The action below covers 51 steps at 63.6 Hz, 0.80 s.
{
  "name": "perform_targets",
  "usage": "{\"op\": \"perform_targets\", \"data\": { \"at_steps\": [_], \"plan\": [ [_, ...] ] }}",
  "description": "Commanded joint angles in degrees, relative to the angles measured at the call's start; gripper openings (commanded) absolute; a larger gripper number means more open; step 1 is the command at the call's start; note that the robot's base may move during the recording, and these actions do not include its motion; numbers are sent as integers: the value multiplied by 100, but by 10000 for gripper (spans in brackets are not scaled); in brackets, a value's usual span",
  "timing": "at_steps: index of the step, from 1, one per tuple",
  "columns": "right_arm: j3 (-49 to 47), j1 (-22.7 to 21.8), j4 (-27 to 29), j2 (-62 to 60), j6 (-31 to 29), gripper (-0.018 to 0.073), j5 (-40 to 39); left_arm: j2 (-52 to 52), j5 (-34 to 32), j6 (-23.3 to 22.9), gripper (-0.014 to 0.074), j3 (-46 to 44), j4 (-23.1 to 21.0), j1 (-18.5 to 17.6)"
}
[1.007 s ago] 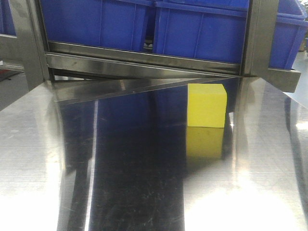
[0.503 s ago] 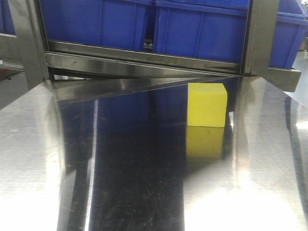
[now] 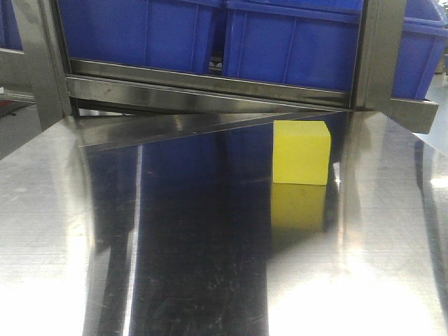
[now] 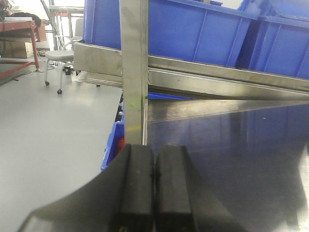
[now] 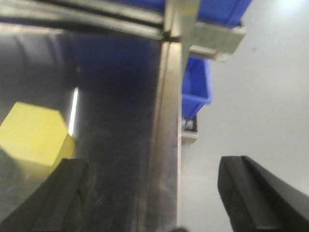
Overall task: Place yellow foam block on left shelf second layer
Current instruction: 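Lower the open right gripper down over the yellow foam block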
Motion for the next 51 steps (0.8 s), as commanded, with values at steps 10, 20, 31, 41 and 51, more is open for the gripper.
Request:
{"op": "perform_targets", "data": {
  "at_steps": [10, 20, 31, 41, 51],
  "plan": [
    [-1794, 1015, -138, 1556, 1173, 624, 1151, -65, -494, -22, 136, 158, -42, 2],
    [-2942, 1644, -354, 2656, 2219, 624, 1909, -65, -494, -22, 136, 158, -42, 2],
    [-3821, 2171, -405, 3632, 2620, 624, 2018, -65, -494, -22, 136, 158, -42, 2],
    [-4194, 2431, -643, 4300, 2906, 624, 2081, -65, -494, -22, 136, 158, -42, 2],
    [-4200, 2432, -889, 4655, 3336, 624, 2267, -65, -494, -22, 136, 158, -42, 2]
  ]
}}
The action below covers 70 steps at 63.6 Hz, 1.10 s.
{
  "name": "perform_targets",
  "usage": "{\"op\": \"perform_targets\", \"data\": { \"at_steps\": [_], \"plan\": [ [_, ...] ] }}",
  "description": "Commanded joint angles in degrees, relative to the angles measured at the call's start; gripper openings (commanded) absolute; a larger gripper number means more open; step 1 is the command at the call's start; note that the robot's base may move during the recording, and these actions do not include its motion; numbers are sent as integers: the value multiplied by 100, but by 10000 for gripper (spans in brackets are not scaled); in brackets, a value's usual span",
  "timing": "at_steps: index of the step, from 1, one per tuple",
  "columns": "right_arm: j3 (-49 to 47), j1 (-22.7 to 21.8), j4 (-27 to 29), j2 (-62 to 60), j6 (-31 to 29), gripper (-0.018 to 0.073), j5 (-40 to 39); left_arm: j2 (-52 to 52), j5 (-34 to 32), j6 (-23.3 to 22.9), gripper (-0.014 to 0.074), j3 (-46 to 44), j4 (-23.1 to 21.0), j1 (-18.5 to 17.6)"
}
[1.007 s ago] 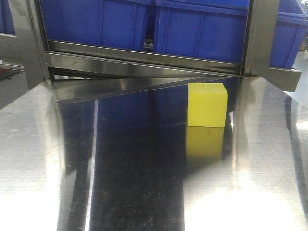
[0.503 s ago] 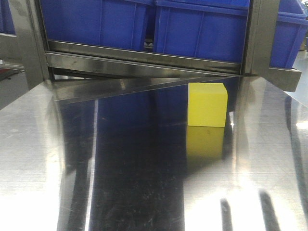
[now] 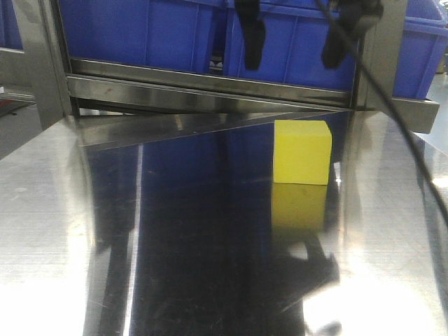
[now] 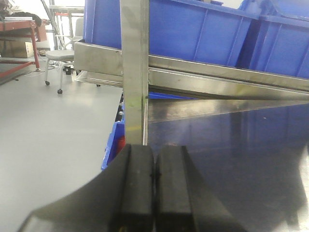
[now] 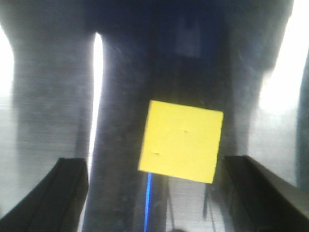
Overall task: Place yellow foam block on left shelf second layer
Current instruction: 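Lower the open right gripper down over the yellow foam block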
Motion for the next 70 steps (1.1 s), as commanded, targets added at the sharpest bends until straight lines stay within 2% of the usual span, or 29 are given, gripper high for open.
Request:
{"op": "perform_targets", "data": {
  "at_steps": [1, 14, 70],
  "plan": [
    [-214, -4, -398, -122, 256, 624, -14, -65, -494, -22, 136, 158, -42, 2],
    [-204, -28, -516, 17, 684, 624, -136, -65, -494, -22, 136, 158, -42, 2],
    [-184, -303, -538, 702, 684, 624, -310, -65, -494, -22, 136, 158, -42, 2]
  ]
}}
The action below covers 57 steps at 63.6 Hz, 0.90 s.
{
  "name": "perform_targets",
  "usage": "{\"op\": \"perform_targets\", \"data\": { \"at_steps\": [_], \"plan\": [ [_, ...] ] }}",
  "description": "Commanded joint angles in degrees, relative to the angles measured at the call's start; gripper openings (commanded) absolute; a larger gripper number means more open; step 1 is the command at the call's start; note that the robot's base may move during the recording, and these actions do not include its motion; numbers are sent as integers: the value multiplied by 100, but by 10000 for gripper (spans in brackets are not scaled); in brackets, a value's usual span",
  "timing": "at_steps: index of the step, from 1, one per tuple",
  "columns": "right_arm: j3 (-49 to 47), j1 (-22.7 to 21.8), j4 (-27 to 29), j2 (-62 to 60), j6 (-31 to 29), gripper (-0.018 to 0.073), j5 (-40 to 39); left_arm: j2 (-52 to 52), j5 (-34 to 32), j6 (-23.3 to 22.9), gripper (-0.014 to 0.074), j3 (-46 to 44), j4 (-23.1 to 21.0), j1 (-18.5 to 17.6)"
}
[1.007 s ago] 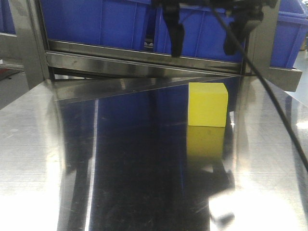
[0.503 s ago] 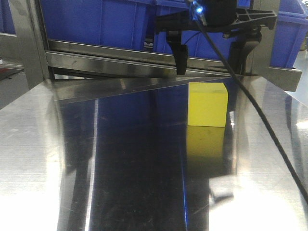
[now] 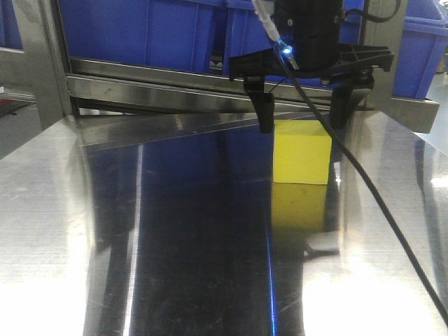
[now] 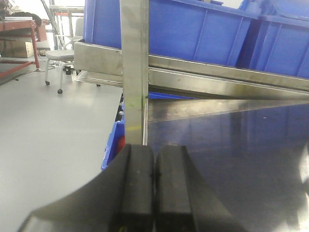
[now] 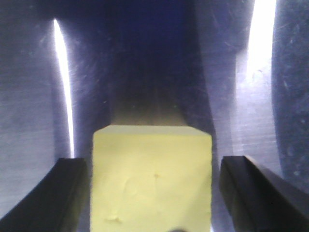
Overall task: Place yellow foam block on left shelf second layer
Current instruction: 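Lower the open right gripper down over the yellow foam block, then close the right gripper on the yellow block and lift it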
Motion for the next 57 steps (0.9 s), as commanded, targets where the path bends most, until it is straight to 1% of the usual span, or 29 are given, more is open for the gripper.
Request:
{"op": "perform_targets", "data": {
  "at_steps": [1, 31, 36, 40, 47, 51, 57],
  "plan": [
    [-180, -80, -212, -253, 15, 624, -149, -65, -494, -22, 136, 158, -42, 2],
    [-173, -87, -207, 46, 15, 613, -431, -65, -494, -22, 136, 158, -42, 2],
    [-173, -87, -207, 46, 15, 557, -445, -65, -494, -22, 136, 158, -42, 2],
    [-173, -106, -207, 46, 15, 464, -465, -65, -494, -22, 136, 158, -42, 2],
    [-173, -143, -207, 46, 3, 326, -469, -65, -494, -22, 136, 158, -42, 2],
    [-173, -183, -207, 36, -33, 295, -469, -65, -494, -22, 136, 158, -42, 2],
    [-173, -252, -207, -47, -298, 299, -474, -65, -494, -22, 136, 158, -42, 2]
  ]
}}
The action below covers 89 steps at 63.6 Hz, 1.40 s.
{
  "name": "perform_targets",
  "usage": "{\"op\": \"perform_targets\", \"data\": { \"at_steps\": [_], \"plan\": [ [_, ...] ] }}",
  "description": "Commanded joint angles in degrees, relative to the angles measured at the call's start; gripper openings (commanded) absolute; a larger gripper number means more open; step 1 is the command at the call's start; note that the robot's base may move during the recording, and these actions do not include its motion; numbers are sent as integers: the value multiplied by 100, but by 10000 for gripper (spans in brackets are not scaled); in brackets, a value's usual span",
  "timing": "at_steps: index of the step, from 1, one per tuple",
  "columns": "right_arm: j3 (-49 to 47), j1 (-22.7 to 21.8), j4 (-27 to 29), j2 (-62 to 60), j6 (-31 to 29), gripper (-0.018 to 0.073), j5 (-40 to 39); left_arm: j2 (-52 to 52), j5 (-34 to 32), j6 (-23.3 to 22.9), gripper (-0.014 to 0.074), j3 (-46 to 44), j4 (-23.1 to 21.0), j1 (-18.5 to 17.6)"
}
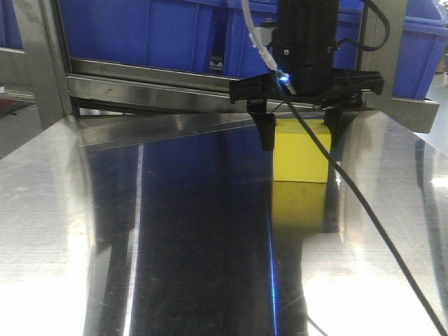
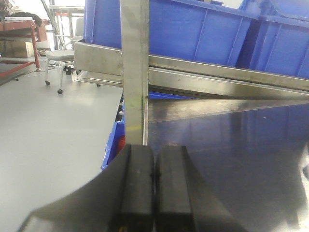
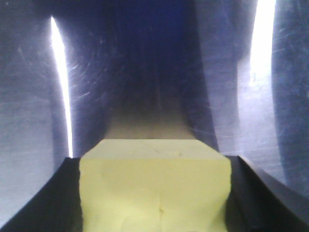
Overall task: Place yellow foam block on left shelf second layer
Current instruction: 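Close the right gripper on the yellow block and lift it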
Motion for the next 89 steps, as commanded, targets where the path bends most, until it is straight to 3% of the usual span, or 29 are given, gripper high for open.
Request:
{"op": "perform_targets", "data": {
  "at_steps": [1, 22, 35, 58, 76, 89],
  "plan": [
    [-173, -118, -195, -431, -273, 300, -171, -65, -494, -22, 136, 158, -42, 2],
    [588, -711, 21, -1621, -1807, 299, -1342, -65, -494, -22, 136, 158, -42, 2],
    [1983, -1402, 21, -2874, -2230, 299, -2204, -65, -494, -22, 136, 158, -42, 2],
    [4499, -2693, 21, -5096, -2642, 299, -2669, -65, -494, -22, 136, 158, -42, 2],
    [6031, -2793, 55, -6875, -2714, 299, -3116, -65, -494, -22, 136, 158, -42, 2],
    [6368, -2793, 55, -8234, -2719, 299, -3100, -65, -494, -22, 136, 158, -42, 2]
  ]
}}
